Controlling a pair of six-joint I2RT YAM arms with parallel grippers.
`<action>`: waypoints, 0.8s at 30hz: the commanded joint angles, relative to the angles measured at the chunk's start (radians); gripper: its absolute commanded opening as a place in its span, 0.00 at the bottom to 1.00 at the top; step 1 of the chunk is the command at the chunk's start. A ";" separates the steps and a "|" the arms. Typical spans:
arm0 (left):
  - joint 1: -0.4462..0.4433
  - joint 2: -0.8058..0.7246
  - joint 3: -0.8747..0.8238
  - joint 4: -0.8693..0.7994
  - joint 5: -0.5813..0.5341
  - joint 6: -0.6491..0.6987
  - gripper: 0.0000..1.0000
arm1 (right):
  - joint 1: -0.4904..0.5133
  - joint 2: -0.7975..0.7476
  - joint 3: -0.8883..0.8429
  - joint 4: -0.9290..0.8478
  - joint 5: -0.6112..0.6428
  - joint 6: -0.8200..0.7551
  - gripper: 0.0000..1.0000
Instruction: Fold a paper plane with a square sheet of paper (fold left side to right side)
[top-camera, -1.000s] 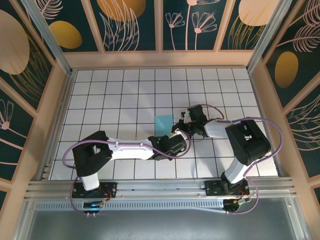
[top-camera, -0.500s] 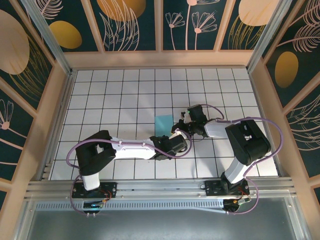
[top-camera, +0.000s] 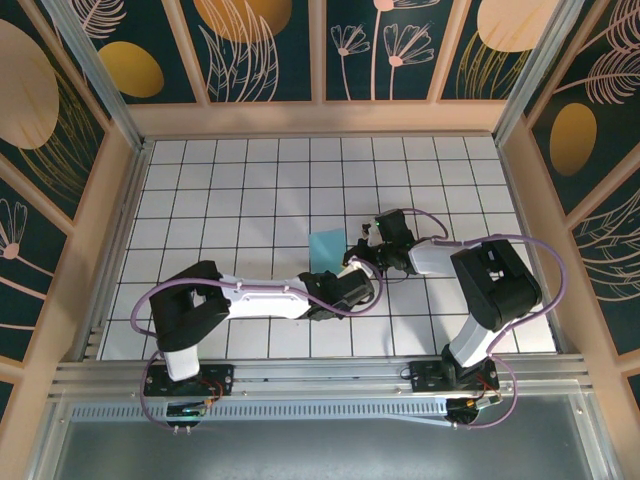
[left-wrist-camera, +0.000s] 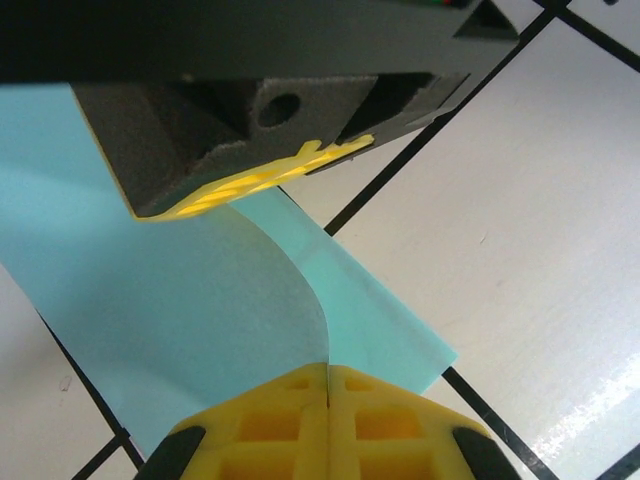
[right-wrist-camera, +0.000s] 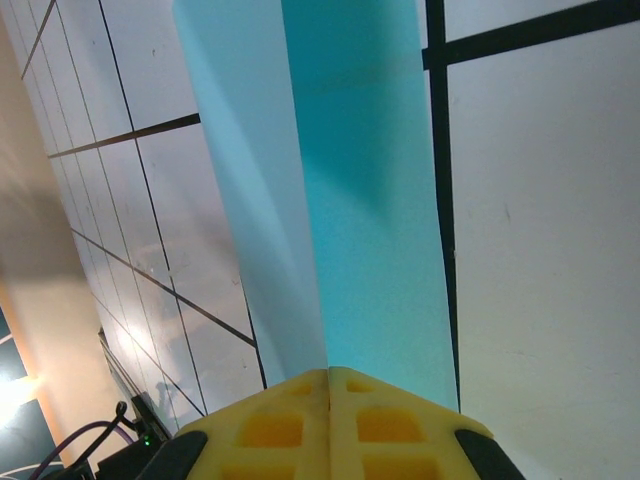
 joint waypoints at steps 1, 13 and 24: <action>-0.004 -0.049 -0.014 0.027 0.025 -0.035 0.00 | -0.010 -0.052 0.019 -0.010 0.022 -0.023 0.12; 0.053 -0.086 -0.046 0.085 0.192 -0.113 0.00 | -0.125 -0.248 -0.005 -0.085 0.151 -0.087 0.48; 0.188 -0.181 -0.180 0.253 0.469 -0.215 0.00 | -0.237 -0.469 -0.076 -0.225 0.178 -0.165 0.65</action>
